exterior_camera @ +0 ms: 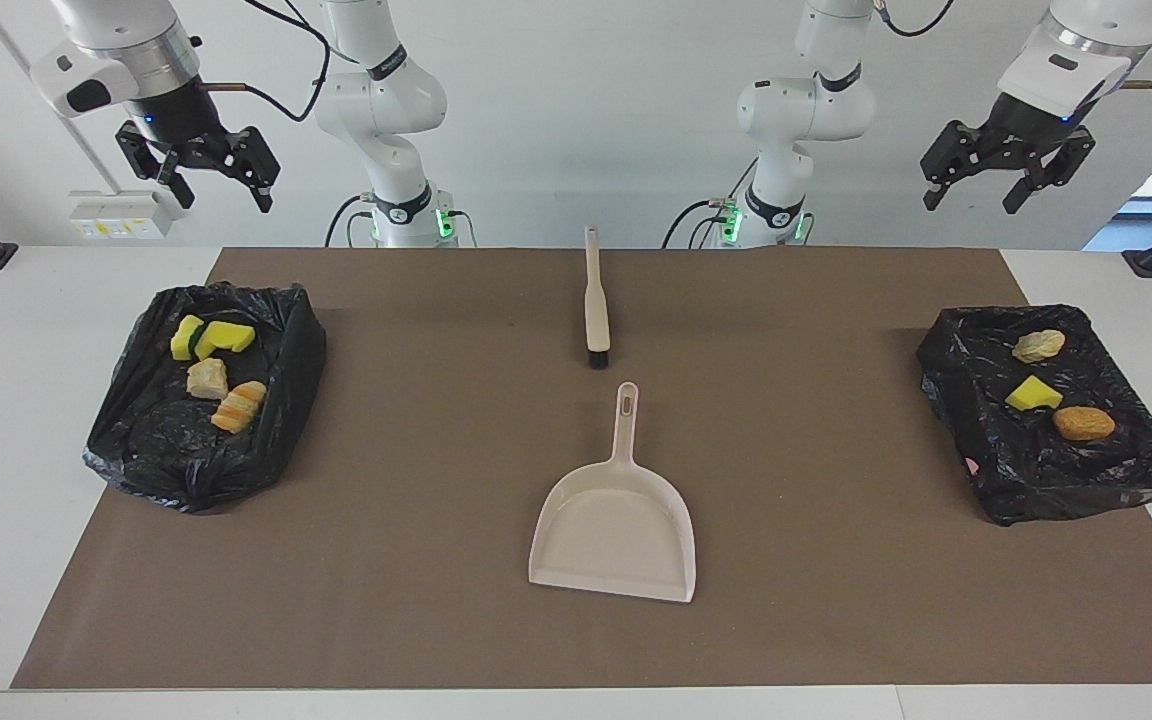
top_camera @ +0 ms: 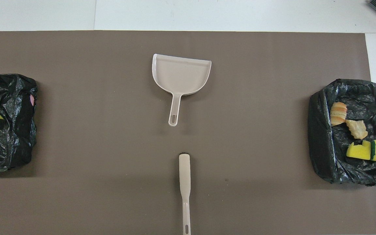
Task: Sweep and dump trash in bin
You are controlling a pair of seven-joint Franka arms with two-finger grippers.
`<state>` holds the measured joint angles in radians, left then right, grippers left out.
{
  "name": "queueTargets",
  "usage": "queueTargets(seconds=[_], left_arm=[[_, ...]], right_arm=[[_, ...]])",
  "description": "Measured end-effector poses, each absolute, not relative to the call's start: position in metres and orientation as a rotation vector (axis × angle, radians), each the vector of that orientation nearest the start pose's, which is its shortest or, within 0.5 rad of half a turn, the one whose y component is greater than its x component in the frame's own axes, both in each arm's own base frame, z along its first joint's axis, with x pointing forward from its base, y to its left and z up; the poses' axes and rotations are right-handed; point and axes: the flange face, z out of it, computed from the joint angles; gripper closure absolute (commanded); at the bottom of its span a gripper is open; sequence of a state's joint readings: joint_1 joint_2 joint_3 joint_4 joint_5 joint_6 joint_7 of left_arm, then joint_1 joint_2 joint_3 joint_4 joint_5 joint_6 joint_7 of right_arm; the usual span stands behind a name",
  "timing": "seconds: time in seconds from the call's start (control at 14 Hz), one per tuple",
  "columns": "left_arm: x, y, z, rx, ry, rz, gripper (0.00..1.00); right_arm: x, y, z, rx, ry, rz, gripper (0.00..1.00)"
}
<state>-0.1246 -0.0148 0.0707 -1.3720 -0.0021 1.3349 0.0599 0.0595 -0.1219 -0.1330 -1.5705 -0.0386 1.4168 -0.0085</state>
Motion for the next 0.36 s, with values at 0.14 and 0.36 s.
queueTargets(seconds=[0.14,0.36], left_arm=[[0.5252,-0.0287,0.7005,-3.138,0.180,0.041,0.00],[0.5263,-0.0294,0.7013,-3.138,0.182,0.037,0.00]], right_arm=[[0.4974,-0.0463,0.6751,-3.160,0.109,0.053,0.00],[0.4974,-0.0463,0.6751,-3.160,0.109,0.053,0.00]])
